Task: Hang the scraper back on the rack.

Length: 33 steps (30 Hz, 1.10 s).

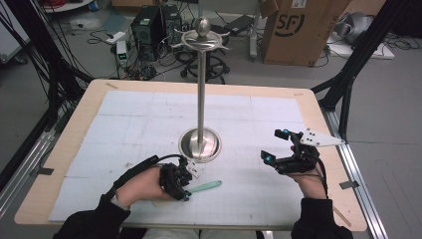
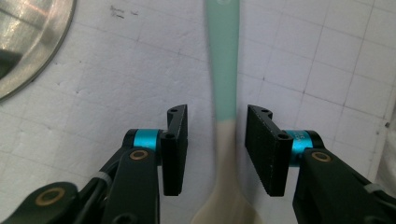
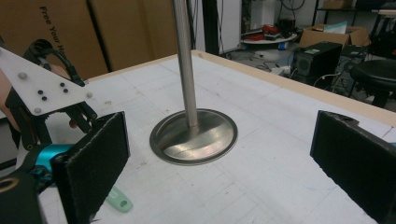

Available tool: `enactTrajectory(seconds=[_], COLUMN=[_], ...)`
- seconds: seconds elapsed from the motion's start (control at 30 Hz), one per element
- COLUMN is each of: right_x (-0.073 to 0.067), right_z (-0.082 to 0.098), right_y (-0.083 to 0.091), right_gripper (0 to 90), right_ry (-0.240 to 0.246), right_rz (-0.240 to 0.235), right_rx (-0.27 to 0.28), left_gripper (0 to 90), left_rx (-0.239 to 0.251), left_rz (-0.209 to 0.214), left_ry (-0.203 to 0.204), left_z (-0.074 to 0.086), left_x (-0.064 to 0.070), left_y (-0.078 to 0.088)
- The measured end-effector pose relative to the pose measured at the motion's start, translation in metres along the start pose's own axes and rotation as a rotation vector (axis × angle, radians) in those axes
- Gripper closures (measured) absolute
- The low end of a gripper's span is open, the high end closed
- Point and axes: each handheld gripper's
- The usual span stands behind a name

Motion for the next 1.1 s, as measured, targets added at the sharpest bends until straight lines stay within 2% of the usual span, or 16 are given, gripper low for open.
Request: enactTrajectory(seconds=[0.03,0.27,0.3,0.37,0.4,0.57,0.63,0.67,0.7,0.8,0.9,0.93,0.97,1.03,1.07,1.1], right_x=[0.0,0.001,0.001,0.001,0.001,0.001,0.001,0.001,0.001,0.001,0.001,0.002,0.002,0.002,0.002,0.002], right_z=[0.0,0.001,0.001,0.001,0.001,0.001,0.001,0.001,0.001,0.001,0.001,0.001,0.002,0.002,0.002,0.002], right_y=[0.0,0.001,0.001,0.0,0.0,0.0,0.0,0.0,0.0,0.0,0.001,0.0,0.0,0.0,0.0,0.0], right_gripper=[3.7,3.8,3.8,3.7,3.7,3.7,3.7,3.8,3.7,3.7,3.7,3.7,3.7,3.7,3.7,3.7], right_ry=[0.0,-0.002,-0.006,-0.003,-0.002,-0.002,0.0,0.0,-0.001,0.0,-0.005,-0.004,-0.003,-0.004,-0.001,-0.001], right_rz=[-0.001,0.001,0.001,0.001,0.002,0.003,0.002,0.002,0.002,0.005,0.004,0.004,0.004,0.005,0.006,0.007], right_rx=[-0.001,-0.001,-0.001,0.0,-0.001,-0.003,0.0,0.001,0.001,0.004,0.0,-0.001,-0.002,-0.003,-0.003,-0.003], left_gripper=[62.1,68.2,68.8,69.8,70.5,79.5,80.0,80.1,80.2,80.3,80.3,80.3,80.3,80.3,80.3,80.3], left_rx=[-0.024,-0.088,-0.119,-0.13,-0.153,-0.168,-0.157,-0.132,-0.132,-0.092,-0.048,-0.015,-0.015,0.037,0.037,0.06], left_rz=[0.002,0.002,0.005,0.002,0.009,0.005,0.013,0.014,0.014,0.025,0.011,0.016,0.016,0.013,0.013,0.014], left_ry=[-0.003,-0.008,-0.015,-0.015,-0.012,-0.022,-0.027,-0.031,-0.031,-0.029,-0.015,-0.002,-0.002,0.016,0.016,0.028], left_z=[-0.002,-0.007,-0.009,-0.011,-0.014,-0.017,-0.016,-0.012,-0.012,-0.007,-0.002,0.002,0.002,0.008,0.008,0.011], left_x=[0.0,0.002,0.003,0.003,0.003,0.003,0.003,0.004,0.004,0.0,-0.003,-0.007,-0.007,-0.011,-0.011,-0.013], left_y=[0.0,0.0,0.0,-0.001,-0.002,-0.003,-0.002,-0.001,-0.001,0.001,0.006,0.013,0.013,0.025,0.025,0.028])
Point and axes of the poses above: each handheld gripper's, and its own axes: y roughly backward along the jaws, z roughly out of its underside, x roughly to its right, and after that the axes turned 3 degrees about z, right-handed
